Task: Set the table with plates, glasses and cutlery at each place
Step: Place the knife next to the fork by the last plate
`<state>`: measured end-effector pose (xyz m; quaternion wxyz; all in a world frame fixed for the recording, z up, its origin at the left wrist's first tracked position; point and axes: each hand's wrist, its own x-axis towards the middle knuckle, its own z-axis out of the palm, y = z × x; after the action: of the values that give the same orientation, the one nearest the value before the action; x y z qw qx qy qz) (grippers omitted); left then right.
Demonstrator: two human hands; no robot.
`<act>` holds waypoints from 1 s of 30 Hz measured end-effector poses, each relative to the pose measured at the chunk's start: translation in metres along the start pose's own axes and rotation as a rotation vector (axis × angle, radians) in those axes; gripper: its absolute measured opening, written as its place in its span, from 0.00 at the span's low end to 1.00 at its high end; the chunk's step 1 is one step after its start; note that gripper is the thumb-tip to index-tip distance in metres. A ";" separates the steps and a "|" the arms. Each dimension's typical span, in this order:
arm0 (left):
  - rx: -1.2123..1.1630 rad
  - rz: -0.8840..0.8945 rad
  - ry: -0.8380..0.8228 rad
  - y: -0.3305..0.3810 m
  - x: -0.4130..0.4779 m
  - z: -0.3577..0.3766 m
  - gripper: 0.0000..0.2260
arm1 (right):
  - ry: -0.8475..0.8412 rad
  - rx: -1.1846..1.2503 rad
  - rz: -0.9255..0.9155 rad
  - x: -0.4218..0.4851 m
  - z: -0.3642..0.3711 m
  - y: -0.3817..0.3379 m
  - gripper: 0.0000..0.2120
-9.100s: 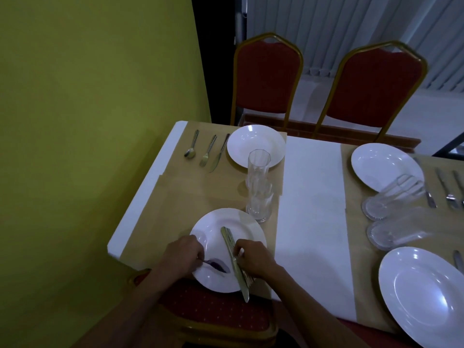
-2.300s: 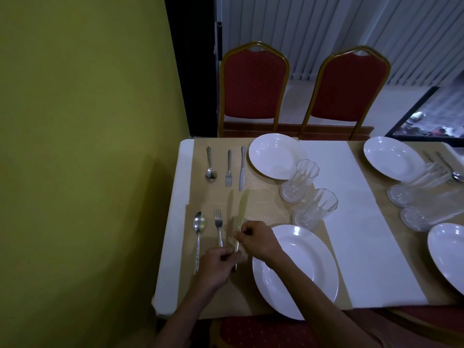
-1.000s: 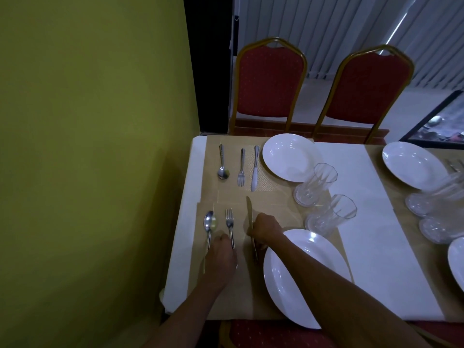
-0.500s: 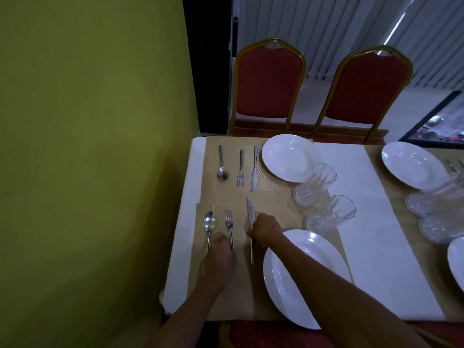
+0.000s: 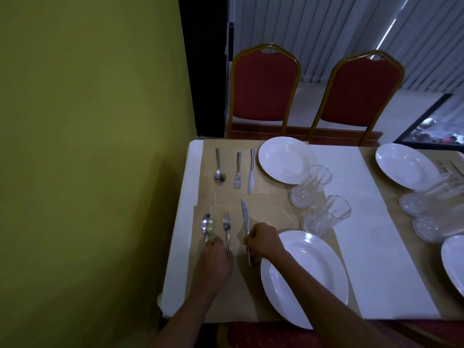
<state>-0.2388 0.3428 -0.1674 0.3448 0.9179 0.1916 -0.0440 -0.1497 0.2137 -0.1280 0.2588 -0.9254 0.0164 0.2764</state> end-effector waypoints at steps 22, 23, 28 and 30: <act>-0.002 -0.001 -0.247 0.060 -0.039 0.021 0.03 | 0.217 0.012 -0.059 -0.048 -0.043 0.089 0.20; -0.013 -0.018 -0.271 0.062 -0.042 0.024 0.05 | 0.190 0.016 -0.049 -0.048 -0.044 0.094 0.22; -0.142 -0.139 -0.367 0.078 -0.057 0.039 0.20 | 0.107 0.011 -0.081 -0.050 -0.051 0.118 0.24; -0.156 -0.201 -0.346 0.085 -0.061 0.043 0.22 | 0.075 0.010 -0.073 -0.050 -0.057 0.128 0.21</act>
<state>-0.2606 0.2365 -0.1349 0.4365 0.8434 0.2229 -0.2200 -0.1855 0.0694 -0.1218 0.2723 -0.9339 -0.0060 0.2317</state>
